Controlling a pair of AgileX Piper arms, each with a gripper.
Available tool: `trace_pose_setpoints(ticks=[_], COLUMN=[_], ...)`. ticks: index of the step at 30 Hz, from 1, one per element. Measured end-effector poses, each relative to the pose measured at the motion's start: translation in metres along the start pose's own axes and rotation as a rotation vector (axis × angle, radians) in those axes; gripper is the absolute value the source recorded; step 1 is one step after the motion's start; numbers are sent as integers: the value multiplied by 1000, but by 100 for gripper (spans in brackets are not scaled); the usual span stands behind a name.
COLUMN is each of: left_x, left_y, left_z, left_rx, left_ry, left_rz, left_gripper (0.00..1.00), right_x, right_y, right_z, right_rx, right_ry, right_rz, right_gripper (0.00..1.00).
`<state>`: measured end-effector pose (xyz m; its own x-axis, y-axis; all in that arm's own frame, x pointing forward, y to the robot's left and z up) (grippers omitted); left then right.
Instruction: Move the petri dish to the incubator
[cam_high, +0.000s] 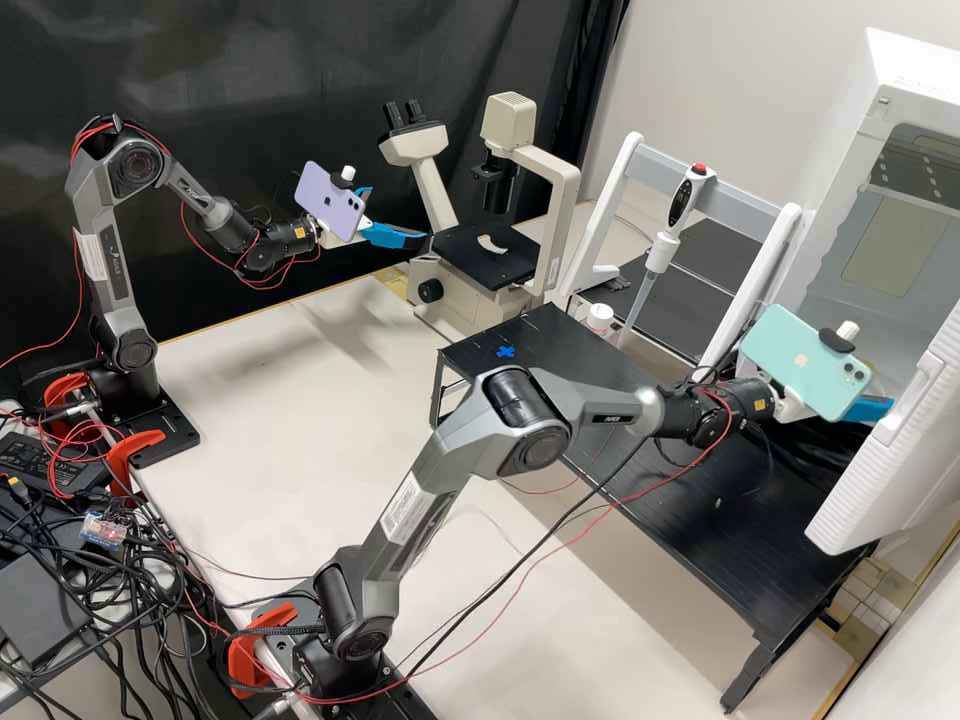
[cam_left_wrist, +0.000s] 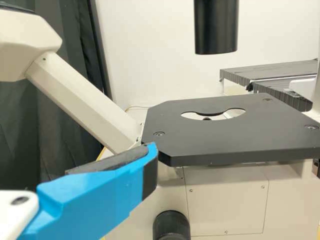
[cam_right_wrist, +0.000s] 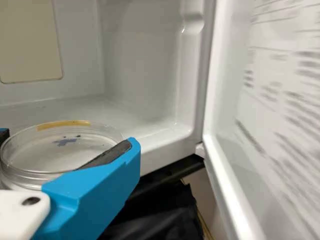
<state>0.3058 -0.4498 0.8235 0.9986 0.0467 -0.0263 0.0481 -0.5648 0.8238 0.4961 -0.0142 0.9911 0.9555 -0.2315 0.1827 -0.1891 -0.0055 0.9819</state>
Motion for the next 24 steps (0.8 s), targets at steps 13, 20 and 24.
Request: trace_pose_setpoints(ticks=[13,20,24], left_x=[0,0,0], left_y=[0,0,0], left_z=[0,0,0], left_rx=[0,0,0], left_ry=[0,0,0], left_rz=[0,0,0], left_gripper=[100,100,100], right_x=[53,53,46], right_y=[-7,-11,-19], right_z=[3,6,3], right_rx=[12,15,11], right_ry=[-14,-7,-2], right_rz=[-15,-19,-50], right_gripper=[0,0,0])
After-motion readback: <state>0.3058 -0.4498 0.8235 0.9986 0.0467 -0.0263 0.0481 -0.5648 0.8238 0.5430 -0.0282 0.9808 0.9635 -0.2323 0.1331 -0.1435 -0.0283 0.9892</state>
